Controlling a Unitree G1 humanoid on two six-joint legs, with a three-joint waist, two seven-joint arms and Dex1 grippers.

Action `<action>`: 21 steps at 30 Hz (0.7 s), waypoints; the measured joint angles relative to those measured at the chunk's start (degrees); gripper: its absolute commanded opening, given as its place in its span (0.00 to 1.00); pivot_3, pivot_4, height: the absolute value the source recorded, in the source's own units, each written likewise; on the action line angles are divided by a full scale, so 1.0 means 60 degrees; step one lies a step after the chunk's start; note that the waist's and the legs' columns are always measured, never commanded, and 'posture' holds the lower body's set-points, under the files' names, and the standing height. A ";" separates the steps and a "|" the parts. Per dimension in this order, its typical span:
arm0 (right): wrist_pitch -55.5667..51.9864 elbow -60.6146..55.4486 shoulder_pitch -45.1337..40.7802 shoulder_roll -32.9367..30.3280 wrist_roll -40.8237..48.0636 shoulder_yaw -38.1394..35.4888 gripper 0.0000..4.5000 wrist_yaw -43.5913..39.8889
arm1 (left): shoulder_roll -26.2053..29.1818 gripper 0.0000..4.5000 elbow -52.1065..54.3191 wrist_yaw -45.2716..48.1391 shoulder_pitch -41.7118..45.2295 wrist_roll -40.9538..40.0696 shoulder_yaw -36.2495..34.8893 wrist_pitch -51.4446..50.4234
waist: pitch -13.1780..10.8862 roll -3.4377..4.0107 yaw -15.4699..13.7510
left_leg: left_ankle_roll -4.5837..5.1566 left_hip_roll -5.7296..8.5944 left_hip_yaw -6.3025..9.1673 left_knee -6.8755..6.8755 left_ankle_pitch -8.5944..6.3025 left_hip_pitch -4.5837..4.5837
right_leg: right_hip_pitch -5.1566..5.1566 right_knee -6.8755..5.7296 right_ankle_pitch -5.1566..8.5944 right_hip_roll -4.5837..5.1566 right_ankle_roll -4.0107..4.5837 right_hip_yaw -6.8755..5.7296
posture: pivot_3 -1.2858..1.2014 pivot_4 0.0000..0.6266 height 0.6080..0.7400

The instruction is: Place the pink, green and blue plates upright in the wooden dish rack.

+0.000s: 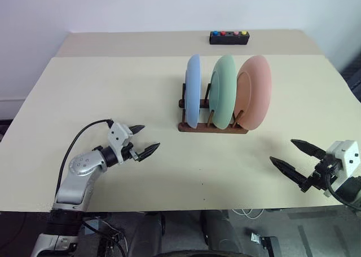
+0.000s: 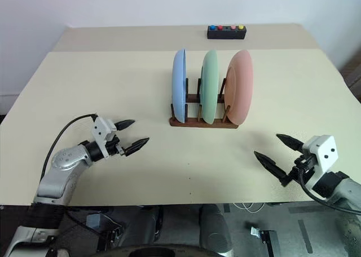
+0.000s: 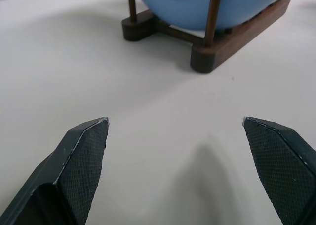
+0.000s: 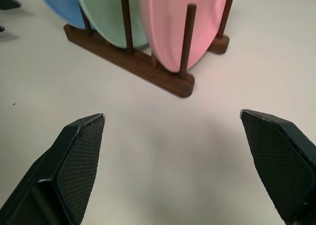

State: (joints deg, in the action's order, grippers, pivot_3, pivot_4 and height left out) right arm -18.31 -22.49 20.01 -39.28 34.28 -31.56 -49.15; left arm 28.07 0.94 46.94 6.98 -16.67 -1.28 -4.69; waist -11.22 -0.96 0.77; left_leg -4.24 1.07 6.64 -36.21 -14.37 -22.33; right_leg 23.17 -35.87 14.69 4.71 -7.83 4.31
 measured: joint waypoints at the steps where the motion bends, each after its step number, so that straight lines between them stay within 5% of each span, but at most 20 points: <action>1: 0.0103 0.0325 -0.0216 -0.0013 -0.0080 0.0006 1.00 -0.0067 | -0.0011 1.00 -0.0023 0.0000 -0.0046 -0.0010 -0.0022 0.0130 | 0.0000 0.0000 0.0000 | 0.0000 0.0000 0.0000 -0.0003 0.0000 0.0001 | -0.0003 0.0000 0.0000 0.0000 0.0001 0.0000 | 0.52 0.24 1.00; 21: 0.0712 0.1730 -0.0798 -0.0104 -0.0480 0.0142 1.00 -0.0603 | -0.0293 1.00 0.0490 -0.0658 -0.0391 -0.0032 -0.0172 0.0001 | 0.0001 0.0002 0.0001 | 0.0000 0.0000 0.0001 -0.0001 0.0000 0.0006 | -0.0004 -0.0010 -0.0002 0.0000 -0.0006 -0.0001 | 0.52 0.24 1.00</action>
State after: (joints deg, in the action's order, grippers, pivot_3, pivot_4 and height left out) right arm -14.04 -12.11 15.22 -39.91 31.40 -30.71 -52.76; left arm 26.31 3.88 43.00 4.63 -16.86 -2.31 -4.68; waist -11.21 -0.95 0.78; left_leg -4.24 1.07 6.64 -36.22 -14.37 -22.29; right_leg 23.15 -35.93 14.67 4.71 -7.86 4.30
